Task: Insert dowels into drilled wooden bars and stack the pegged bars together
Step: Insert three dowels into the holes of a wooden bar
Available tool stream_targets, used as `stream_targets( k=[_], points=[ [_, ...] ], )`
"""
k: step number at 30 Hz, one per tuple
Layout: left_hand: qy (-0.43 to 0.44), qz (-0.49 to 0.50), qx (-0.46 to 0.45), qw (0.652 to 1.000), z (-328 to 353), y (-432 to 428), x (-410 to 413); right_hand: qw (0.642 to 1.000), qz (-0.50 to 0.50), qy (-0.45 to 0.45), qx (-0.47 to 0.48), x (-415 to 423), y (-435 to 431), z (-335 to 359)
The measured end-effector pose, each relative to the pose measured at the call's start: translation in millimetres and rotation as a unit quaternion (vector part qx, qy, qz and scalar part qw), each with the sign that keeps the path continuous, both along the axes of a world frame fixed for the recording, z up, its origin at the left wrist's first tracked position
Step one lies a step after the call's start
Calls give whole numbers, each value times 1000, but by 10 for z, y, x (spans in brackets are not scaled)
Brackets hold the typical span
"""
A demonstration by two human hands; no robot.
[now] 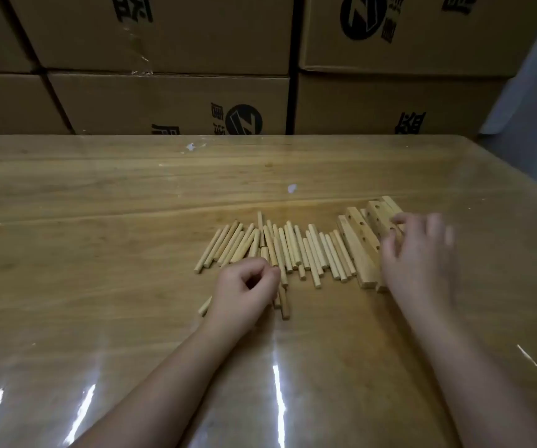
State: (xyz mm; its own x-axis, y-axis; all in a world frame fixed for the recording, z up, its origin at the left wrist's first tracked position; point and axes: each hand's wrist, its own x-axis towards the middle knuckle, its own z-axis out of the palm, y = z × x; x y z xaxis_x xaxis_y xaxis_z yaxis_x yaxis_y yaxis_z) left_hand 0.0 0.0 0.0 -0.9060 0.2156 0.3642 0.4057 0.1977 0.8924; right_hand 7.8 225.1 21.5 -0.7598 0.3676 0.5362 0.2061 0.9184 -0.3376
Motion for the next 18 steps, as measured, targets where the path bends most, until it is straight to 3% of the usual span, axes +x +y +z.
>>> stream_targets(
  k=[3,8,11,14,16,18],
  points=[
    [8,12,-4,1000,2,-13,0,995,-76,-57,-29,-3,137,-14],
    [-17,20,20,999,-15,-14,-12,991,-74,-106,-28,-18,165,-39],
    [-44,22,31,998,-30,-21,-39,992,-78,-96,3,-23,171,-35],
    [-83,15,53,995,-70,-37,-101,999,-44,-32,5,-14,102,8],
    [-101,16,74,992,-74,-40,-133,991,43,30,-121,16,-63,41],
    [-104,16,87,991,-79,-46,-148,933,146,46,-324,75,-352,32]
  ],
)
